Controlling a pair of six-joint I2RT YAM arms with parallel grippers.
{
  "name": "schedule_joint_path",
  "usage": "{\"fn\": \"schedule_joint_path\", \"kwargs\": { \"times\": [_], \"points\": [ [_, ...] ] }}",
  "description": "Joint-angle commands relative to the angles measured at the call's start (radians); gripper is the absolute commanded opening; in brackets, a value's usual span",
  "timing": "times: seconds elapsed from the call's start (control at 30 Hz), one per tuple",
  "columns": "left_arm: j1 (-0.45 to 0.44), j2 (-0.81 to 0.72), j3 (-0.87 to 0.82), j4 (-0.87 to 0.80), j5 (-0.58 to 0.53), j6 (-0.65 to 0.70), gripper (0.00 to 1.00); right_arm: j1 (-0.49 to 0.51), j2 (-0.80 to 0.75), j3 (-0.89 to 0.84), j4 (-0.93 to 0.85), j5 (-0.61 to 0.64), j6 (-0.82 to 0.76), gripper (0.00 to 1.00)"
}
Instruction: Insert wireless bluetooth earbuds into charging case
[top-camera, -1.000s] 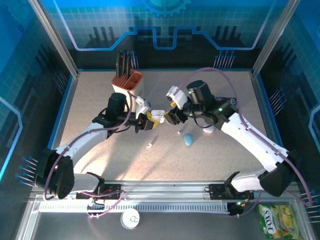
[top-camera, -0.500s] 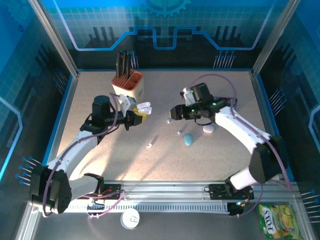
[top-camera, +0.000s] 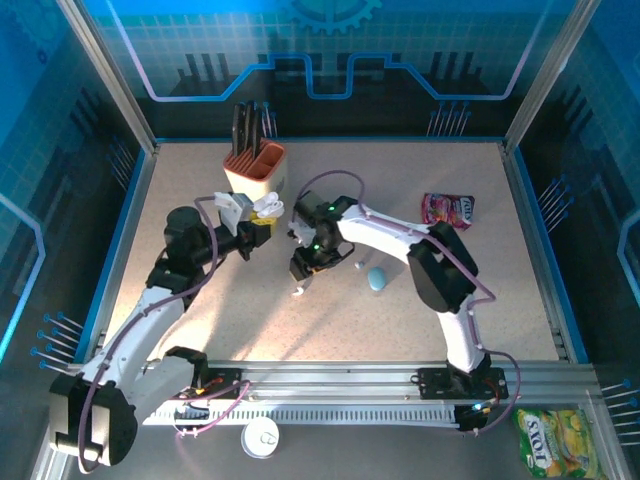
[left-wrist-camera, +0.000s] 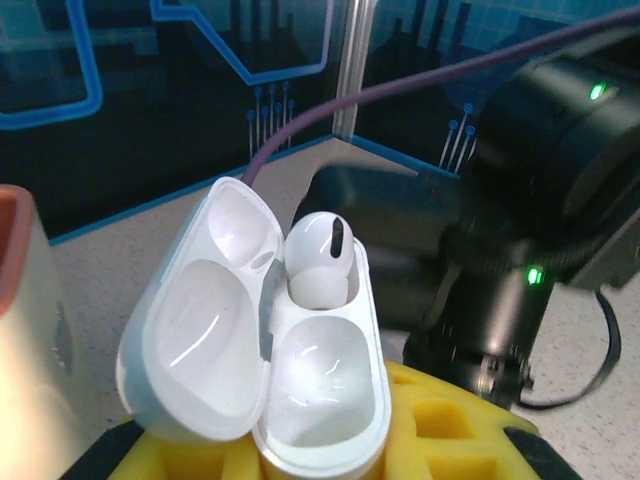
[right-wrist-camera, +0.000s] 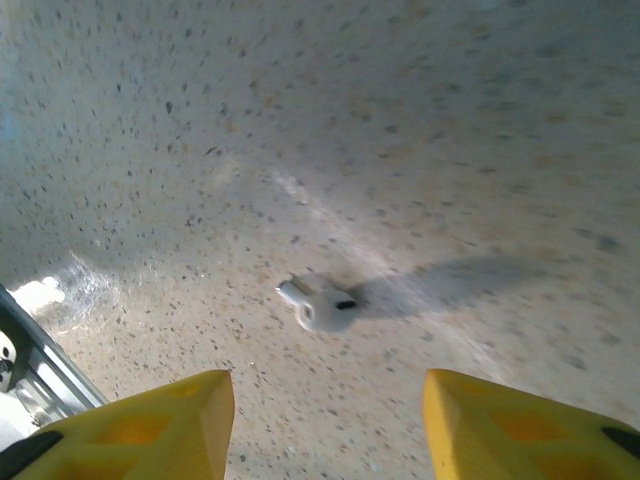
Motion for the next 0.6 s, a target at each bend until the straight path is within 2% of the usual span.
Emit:
{"fn": "schedule_joint_path", "kwargs": {
  "times": [0.0,0.33,0.57],
  "points": [
    [0.011,-0.052,-0.008,0.004,-0.028,0.004,0.16,0.033,0.083,0.086,-0.155,0.035,-0.011,0.52],
    [0.014,-0.095,0.001,-0.047,-0.009,0.032,0.16,0.066,0.215,0.206,-0.244,0.07,-0.002,0.4],
    [0.014,-0.096,-0.004,-0.052,0.006,0.037,0.16,0.066,0.23,0.234,-0.275,0.109,0.008,0.3]
  ]
}}
